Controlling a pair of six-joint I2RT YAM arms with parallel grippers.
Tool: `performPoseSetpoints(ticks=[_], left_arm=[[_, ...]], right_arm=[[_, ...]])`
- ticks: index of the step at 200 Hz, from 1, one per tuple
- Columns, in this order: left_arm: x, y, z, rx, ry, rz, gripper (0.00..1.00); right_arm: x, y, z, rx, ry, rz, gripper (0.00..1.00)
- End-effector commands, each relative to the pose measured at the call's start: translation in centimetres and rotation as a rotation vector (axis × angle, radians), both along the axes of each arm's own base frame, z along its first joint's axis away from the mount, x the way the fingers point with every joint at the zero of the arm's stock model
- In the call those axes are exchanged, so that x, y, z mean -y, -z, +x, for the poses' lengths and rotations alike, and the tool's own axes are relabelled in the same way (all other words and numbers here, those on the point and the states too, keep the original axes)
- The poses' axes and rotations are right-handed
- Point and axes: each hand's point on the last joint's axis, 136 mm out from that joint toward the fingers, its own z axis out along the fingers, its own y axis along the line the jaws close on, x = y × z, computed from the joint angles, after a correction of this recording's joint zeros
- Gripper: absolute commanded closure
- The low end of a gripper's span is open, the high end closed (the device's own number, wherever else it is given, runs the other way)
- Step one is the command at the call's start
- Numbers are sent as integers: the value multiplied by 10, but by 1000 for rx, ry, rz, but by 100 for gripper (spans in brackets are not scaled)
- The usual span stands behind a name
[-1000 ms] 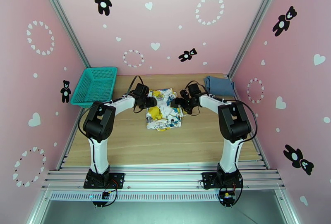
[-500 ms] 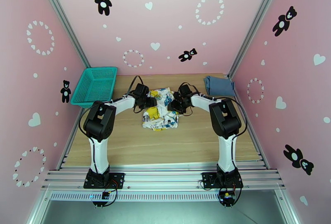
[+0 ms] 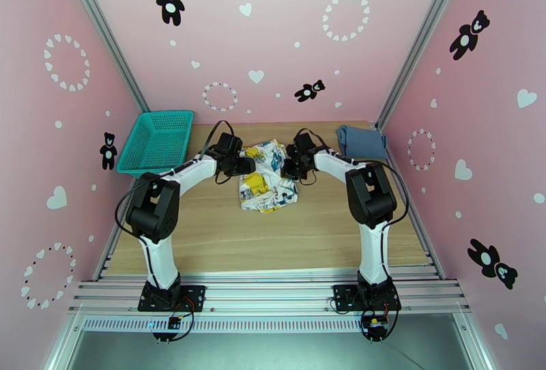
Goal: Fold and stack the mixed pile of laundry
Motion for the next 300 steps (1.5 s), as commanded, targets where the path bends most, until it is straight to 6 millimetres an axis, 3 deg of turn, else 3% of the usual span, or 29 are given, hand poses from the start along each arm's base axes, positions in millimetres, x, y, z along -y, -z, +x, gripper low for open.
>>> performPoseSetpoints(ticks=[1,20,61,118,147,193,300], left_arm=[[-20,-26,-11,52,-6,55,33],[-27,-27,-18,58,-20,65,33],[-33,-7,-26,24,-37,74,33],[-30,20,-31,-26,-62,37,33],[-29,35,-35,-56,-63,28,34],[-28,50,-37,-86,-62,35,34],[-25,69,-35,-133,-55,36,34]], right_arm=[[36,-22,15,114,-31,-233,100],[64,-35,28,184,-47,-426,100],[125,-75,57,326,-34,-817,100],[180,-133,102,444,67,-960,100],[211,-152,121,470,146,-998,100],[271,-157,130,441,301,-917,100],[384,-108,128,300,535,-848,100]])
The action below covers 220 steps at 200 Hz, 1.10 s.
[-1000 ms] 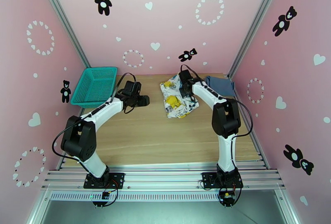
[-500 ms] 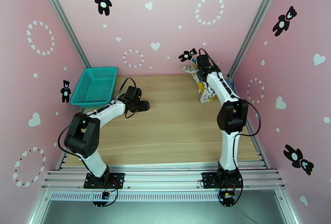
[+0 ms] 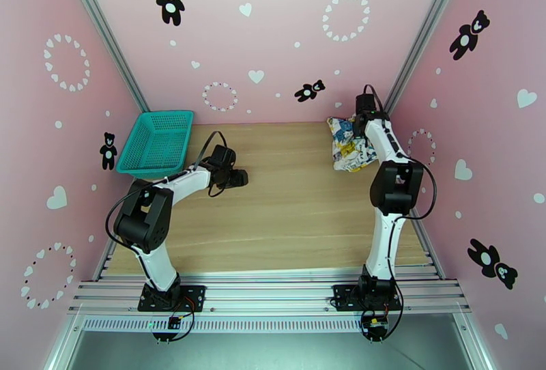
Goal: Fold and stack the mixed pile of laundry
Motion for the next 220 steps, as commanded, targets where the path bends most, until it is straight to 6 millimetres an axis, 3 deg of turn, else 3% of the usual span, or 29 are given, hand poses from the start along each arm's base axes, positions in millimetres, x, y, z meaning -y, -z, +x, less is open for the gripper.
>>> performPoseSetpoints(ticks=[1,36,61,92,112,160,181,203,220], left_arm=[[2,4,3,-13,-2,-19,34],[4,8,1,-30,-2,-27,35],[6,10,1,-38,-2,-35,35],[8,8,-1,-41,-1,-37,35],[8,7,-3,-39,-2,-37,35],[11,7,-6,-39,7,-44,35],[12,5,-9,-35,10,-49,35],[11,5,-12,-31,10,-50,35],[10,6,-14,-31,10,-51,35]], right_arm=[[27,3,7,51,72,33,100],[61,32,8,17,133,69,99],[74,61,11,-48,148,52,64],[68,84,11,-87,145,103,44],[60,73,9,-60,144,150,37],[48,-1,1,106,131,159,30],[50,-23,-3,152,136,139,28],[34,-17,-6,141,98,208,27],[-4,-3,2,129,-1,267,28]])
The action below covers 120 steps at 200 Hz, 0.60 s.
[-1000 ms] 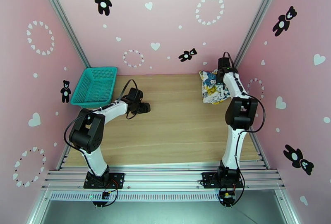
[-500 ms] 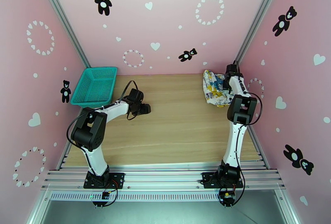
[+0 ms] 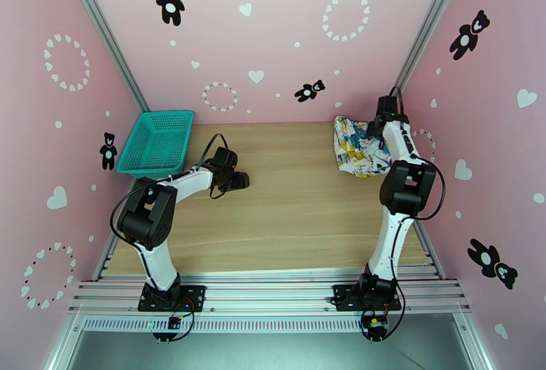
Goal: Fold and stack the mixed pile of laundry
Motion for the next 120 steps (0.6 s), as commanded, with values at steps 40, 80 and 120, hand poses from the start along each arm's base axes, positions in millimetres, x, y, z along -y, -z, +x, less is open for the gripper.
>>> performPoseSetpoints(ticks=[40,80,120], left_arm=[[8,-14,-7,27,15,-45,35],[5,-12,-10,25,14,-34,35],[8,-12,-8,31,15,-50,35]], right_arm=[[-108,17,9,47,-234,136,32],[-144,34,2,-35,-306,120,35],[-124,68,-1,-192,-277,-61,38]])
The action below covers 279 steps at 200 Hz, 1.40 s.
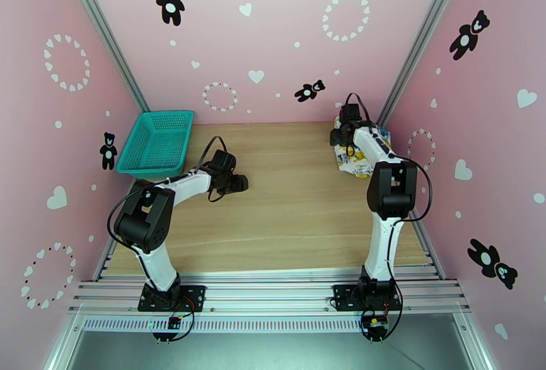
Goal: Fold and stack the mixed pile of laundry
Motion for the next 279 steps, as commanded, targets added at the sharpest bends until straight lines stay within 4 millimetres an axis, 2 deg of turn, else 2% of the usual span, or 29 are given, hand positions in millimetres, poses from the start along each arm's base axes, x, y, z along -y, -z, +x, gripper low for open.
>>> performPoseSetpoints(ticks=[1,26,58,69,109,123,148,178,218,247,261,279], left_arm=[[9,-11,-2,21,13,-42,35],[10,-8,-2,14,15,-40,35],[11,-6,0,9,16,-44,35],[11,-7,1,11,15,-46,35],[11,-3,0,-1,15,-38,35],[11,-1,1,-4,14,-38,35],[13,-1,4,-4,13,-42,35],[15,-1,7,-7,10,-49,35],[18,-1,7,-21,2,-69,35],[22,-9,10,-9,-14,-102,35],[23,-14,10,-4,-22,-119,35],[25,-19,11,-4,-25,-131,35]], right_arm=[[21,17,-3,-82,18,-161,38],[31,30,0,-136,4,-249,42],[36,47,8,-190,-10,-294,54],[41,46,11,-188,7,-327,61],[53,15,26,-111,34,-405,82],[61,4,32,-86,50,-457,91],[79,-15,41,-46,96,-539,100],[99,-35,58,25,139,-602,100],[127,-36,81,80,191,-662,100],[149,-38,96,141,230,-719,100],[159,-37,103,164,238,-740,83],[168,-36,112,186,243,-769,49]])
